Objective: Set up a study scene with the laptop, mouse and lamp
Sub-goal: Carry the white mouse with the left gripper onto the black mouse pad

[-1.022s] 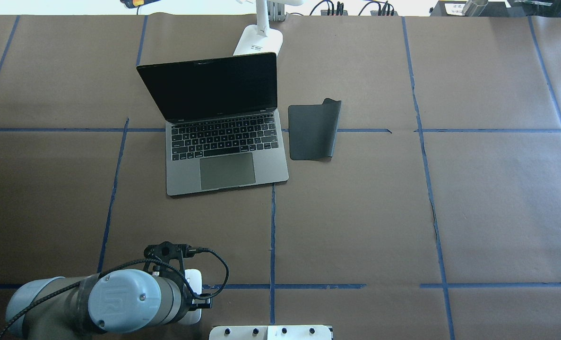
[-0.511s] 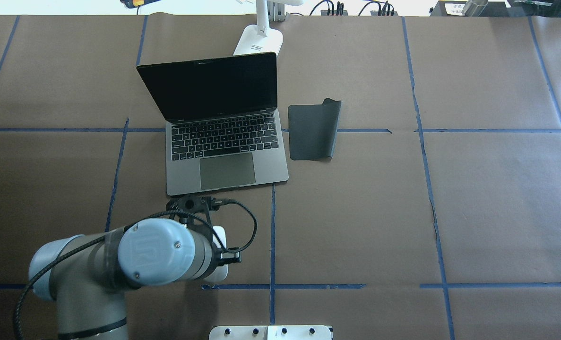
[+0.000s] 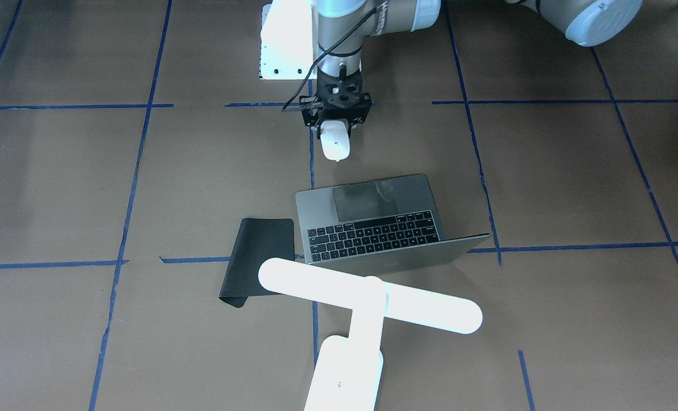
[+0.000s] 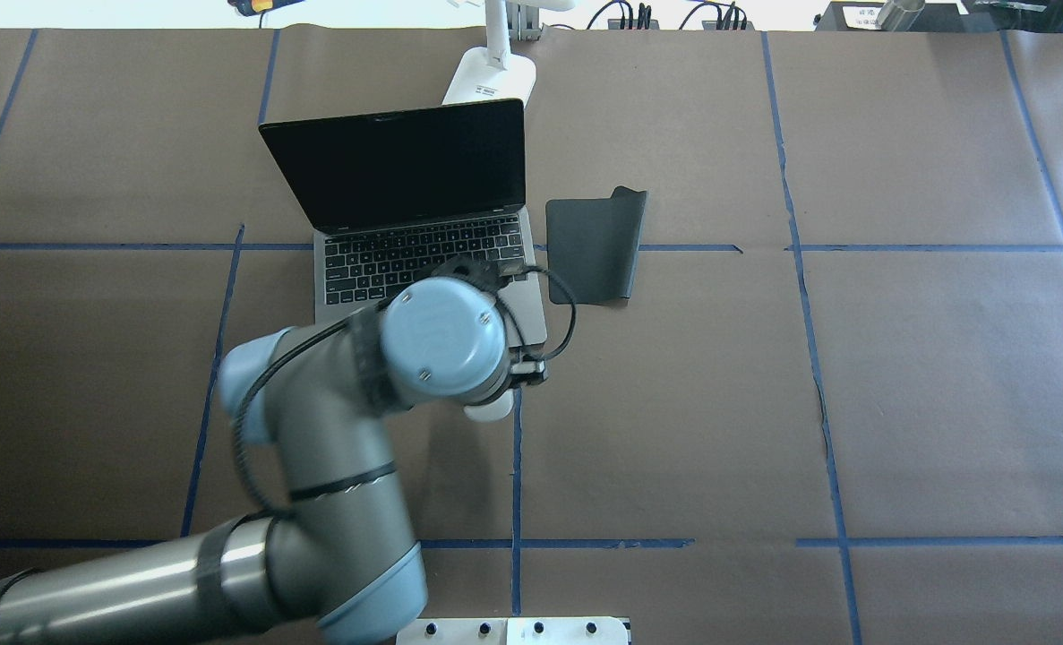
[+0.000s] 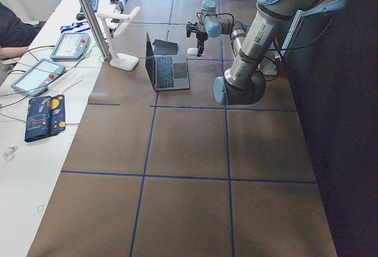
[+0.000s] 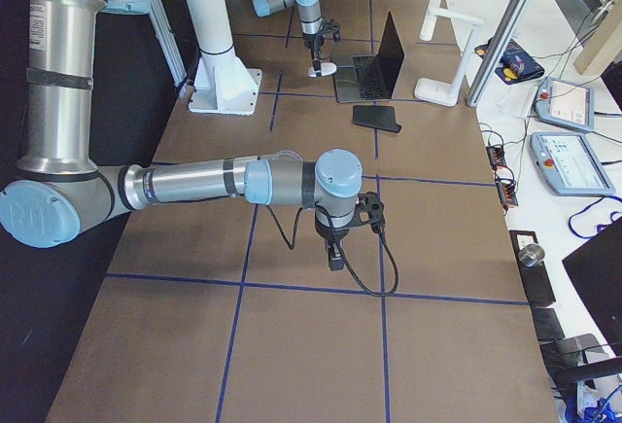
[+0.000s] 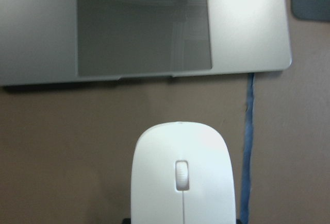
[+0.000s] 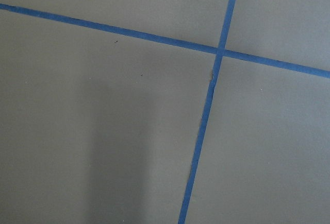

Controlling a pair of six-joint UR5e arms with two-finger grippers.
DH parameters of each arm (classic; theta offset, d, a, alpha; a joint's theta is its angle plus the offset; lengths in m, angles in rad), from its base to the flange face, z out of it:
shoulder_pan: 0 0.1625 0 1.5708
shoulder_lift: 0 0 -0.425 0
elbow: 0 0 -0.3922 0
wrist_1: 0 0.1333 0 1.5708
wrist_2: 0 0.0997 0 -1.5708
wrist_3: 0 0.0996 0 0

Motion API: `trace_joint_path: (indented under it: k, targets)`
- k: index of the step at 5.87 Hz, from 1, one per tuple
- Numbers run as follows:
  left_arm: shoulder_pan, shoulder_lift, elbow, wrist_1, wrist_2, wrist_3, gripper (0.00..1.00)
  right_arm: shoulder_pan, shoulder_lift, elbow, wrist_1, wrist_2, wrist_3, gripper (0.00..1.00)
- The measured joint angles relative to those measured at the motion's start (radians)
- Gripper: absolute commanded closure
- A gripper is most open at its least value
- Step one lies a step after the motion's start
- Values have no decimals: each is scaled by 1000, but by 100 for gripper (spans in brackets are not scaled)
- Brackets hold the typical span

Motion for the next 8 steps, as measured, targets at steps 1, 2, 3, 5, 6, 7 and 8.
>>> trace_joint_path:
  k: [1,2,3,5,6,7,8]
  targets:
    - [-42,-120,207,-103,-37,5,77,0,1,-1,0,-1,3,0]
    - [-74,-242,407,-176,-61,7,77,0,1,-4,0,-1,4,0]
    - [-97,-336,560,-225,-68,8,77,0,2,-9,0,-2,5,0]
    - [-129,-481,839,-373,-72,4,59,0,3,-14,0,-2,5,0]
    - [-134,-518,921,-422,-73,2,19,0,3,-15,0,-2,5,0]
    - [-135,-533,956,-441,-73,0,14,0,3,-15,0,-2,4,0]
    - [-135,-538,967,-447,-77,-1,0,-1,3,-16,0,-3,4,0]
